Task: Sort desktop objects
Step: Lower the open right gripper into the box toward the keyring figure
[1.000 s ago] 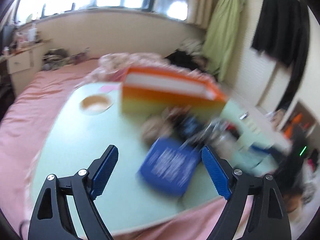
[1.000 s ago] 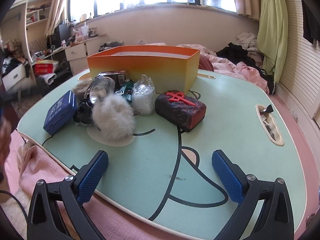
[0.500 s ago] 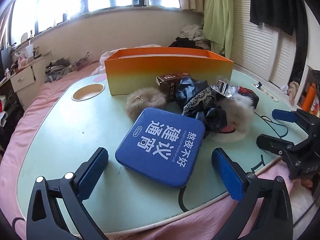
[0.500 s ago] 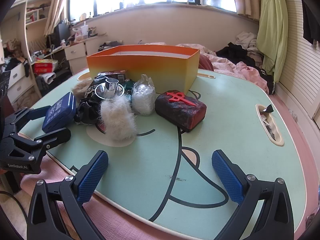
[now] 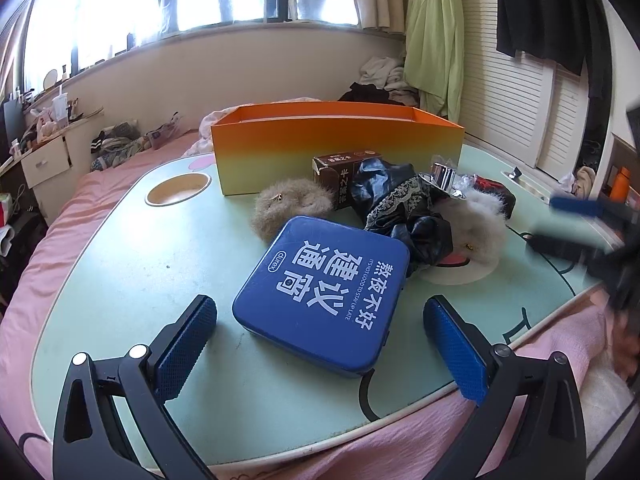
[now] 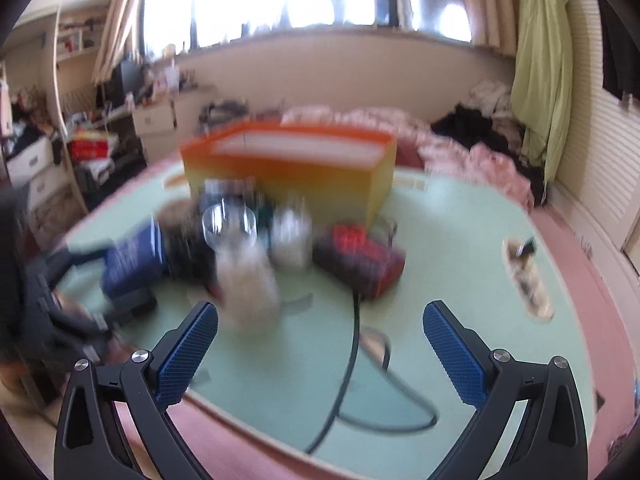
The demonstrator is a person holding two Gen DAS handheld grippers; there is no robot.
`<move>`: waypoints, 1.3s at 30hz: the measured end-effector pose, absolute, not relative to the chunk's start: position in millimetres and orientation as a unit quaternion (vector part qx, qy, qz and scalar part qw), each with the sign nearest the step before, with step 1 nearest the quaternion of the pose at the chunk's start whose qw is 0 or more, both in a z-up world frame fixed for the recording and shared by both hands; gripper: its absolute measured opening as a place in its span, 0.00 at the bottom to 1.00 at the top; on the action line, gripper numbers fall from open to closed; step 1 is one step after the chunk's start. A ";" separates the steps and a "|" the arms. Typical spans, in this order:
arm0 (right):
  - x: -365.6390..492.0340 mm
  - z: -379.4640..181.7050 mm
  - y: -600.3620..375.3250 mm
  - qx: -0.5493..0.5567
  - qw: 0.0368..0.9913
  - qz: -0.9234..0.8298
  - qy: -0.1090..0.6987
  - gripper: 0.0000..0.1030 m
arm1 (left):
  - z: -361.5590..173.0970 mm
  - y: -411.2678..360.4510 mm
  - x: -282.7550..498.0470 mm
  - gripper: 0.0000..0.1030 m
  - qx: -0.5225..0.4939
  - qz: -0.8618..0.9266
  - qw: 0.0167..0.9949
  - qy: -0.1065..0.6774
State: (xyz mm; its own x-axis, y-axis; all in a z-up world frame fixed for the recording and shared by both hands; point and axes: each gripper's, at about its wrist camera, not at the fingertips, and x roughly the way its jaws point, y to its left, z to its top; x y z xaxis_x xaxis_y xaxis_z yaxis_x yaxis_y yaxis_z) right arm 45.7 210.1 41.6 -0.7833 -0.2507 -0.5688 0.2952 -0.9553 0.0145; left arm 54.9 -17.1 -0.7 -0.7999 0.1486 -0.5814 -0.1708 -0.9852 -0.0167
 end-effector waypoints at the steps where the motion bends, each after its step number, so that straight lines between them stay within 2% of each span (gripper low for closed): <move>1: 40.1 57.9 209.3 0.286 0.147 -0.946 0.026 1.00 | -0.9 -17.1 54.9 1.00 -0.305 0.949 0.084 0.018; 7: -28.4 113.3 156.3 0.316 0.158 -0.934 0.040 1.00 | -0.4 -17.6 55.4 1.00 -0.304 0.949 0.085 0.018; 15: -117.2 77.6 121.1 0.441 0.127 -0.887 0.041 1.00 | 0.4 -19.4 57.7 1.00 -0.299 0.950 0.088 0.018; 21: -121.2 57.8 123.2 0.453 0.114 -0.881 0.076 1.00 | 0.6 -19.0 58.4 1.00 -0.299 0.950 0.088 0.017; 28: -119.1 57.0 128.2 0.454 0.123 -0.879 0.078 1.00 | 0.6 -18.5 58.8 1.00 -0.299 0.950 0.088 0.018; 34: -132.3 71.2 130.6 0.481 0.144 -0.864 0.039 1.00 | 0.5 -18.6 59.0 1.00 -0.299 0.950 0.088 0.018; 35: -139.7 73.6 132.0 0.504 0.148 -0.851 0.024 0.99 | 0.5 -18.6 59.0 1.00 -0.299 0.950 0.088 0.018; 36: -147.5 74.2 132.8 0.528 0.150 -0.836 0.014 0.92 | 0.6 -18.6 59.2 1.00 -0.299 0.950 0.088 0.018; 37: -157.7 74.9 134.1 0.561 0.168 -0.811 -0.008 0.81 | 0.5 -18.6 59.0 1.00 -0.299 0.950 0.088 0.018; 39: -169.9 76.3 133.8 0.598 0.184 -0.779 -0.035 0.70 | 0.8 -18.1 59.4 1.00 -0.299 0.950 0.088 0.018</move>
